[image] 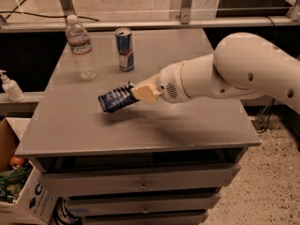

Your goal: Move rxbar blueberry near water bottle

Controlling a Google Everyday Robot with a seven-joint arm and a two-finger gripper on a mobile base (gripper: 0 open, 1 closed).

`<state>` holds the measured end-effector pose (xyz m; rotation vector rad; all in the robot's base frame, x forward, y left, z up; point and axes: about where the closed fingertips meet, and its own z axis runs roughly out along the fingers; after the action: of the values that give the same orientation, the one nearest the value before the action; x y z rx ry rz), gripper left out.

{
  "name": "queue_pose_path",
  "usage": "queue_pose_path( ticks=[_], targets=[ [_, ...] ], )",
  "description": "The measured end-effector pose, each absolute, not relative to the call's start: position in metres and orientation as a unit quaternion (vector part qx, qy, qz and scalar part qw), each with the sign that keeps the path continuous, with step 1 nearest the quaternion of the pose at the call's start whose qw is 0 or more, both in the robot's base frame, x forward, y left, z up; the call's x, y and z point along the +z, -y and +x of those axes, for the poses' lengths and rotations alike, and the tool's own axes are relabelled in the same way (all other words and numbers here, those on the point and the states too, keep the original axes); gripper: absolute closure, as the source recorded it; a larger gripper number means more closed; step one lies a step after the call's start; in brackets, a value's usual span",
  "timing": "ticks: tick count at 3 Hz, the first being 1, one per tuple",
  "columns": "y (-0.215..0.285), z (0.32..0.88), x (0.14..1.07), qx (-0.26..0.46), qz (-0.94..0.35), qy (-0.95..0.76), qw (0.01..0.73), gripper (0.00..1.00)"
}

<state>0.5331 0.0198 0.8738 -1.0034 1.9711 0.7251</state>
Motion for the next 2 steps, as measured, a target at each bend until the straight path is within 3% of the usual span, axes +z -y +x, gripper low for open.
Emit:
queue_pose_path(
  ticks=[2],
  targets=[
    [-0.032, 0.55, 0.869, 0.286, -0.398, -0.774, 0.4, 1.0]
  ],
)
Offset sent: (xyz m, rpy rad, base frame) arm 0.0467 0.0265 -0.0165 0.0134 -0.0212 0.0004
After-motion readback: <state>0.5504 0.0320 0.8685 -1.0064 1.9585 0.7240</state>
